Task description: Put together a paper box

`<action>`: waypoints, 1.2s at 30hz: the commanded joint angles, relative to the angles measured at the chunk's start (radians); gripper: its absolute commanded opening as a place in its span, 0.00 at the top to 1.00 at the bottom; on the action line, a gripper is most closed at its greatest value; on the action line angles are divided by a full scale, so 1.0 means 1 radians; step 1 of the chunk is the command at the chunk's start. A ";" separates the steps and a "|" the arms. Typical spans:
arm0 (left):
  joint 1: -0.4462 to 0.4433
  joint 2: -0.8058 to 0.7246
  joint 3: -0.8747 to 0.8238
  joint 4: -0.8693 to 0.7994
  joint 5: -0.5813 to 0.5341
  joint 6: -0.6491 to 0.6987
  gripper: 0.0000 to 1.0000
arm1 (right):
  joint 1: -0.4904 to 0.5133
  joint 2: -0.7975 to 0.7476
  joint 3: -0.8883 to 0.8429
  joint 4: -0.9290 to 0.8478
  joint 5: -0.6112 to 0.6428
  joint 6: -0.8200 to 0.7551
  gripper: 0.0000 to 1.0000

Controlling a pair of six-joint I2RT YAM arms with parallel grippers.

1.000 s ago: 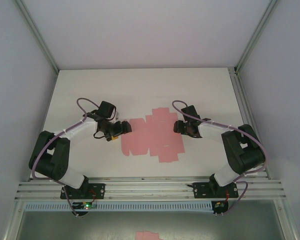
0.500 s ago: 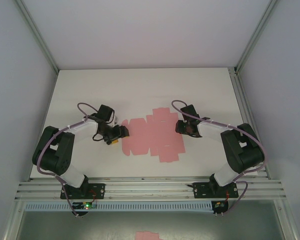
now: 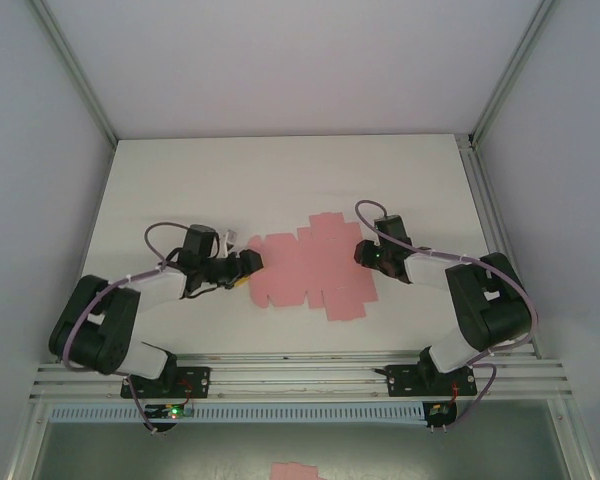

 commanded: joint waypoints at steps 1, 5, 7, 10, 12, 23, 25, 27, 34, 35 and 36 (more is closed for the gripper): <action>-0.056 -0.074 0.015 0.309 0.128 -0.046 0.32 | 0.050 0.167 -0.075 0.155 -0.406 0.060 0.67; -0.066 -0.064 -0.053 0.604 0.117 -0.177 0.34 | 0.037 0.177 -0.118 0.323 -0.495 0.114 0.68; -0.077 -0.042 -0.056 0.734 0.116 -0.239 0.34 | 0.032 0.176 -0.127 0.363 -0.511 0.126 0.68; -0.110 -0.017 0.004 0.698 0.127 -0.239 0.37 | 0.030 0.164 -0.131 0.356 -0.511 0.116 0.68; -0.132 -0.016 0.058 0.567 0.137 -0.188 0.43 | 0.025 0.152 -0.135 0.340 -0.495 0.106 0.68; -0.145 -0.318 0.103 -0.151 -0.206 0.227 0.95 | -0.062 -0.074 -0.184 0.206 -0.481 -0.007 0.50; -0.145 -0.364 0.073 -0.084 -0.175 0.242 0.96 | -0.091 -0.160 -0.188 0.196 -0.549 -0.037 0.42; -0.144 -0.414 0.052 -0.027 -0.180 0.242 1.00 | -0.127 -0.274 -0.194 0.194 -0.658 -0.070 0.33; -0.144 -0.569 0.006 0.223 -0.085 0.157 1.00 | -0.199 -0.742 -0.185 0.038 -0.645 -0.107 0.04; -0.144 -0.591 0.005 0.235 -0.078 0.150 1.00 | -0.203 -0.796 -0.195 0.046 -0.610 -0.092 0.02; -0.146 -0.613 0.006 0.240 -0.072 0.148 1.00 | -0.206 -0.846 -0.200 0.045 -0.590 -0.090 0.02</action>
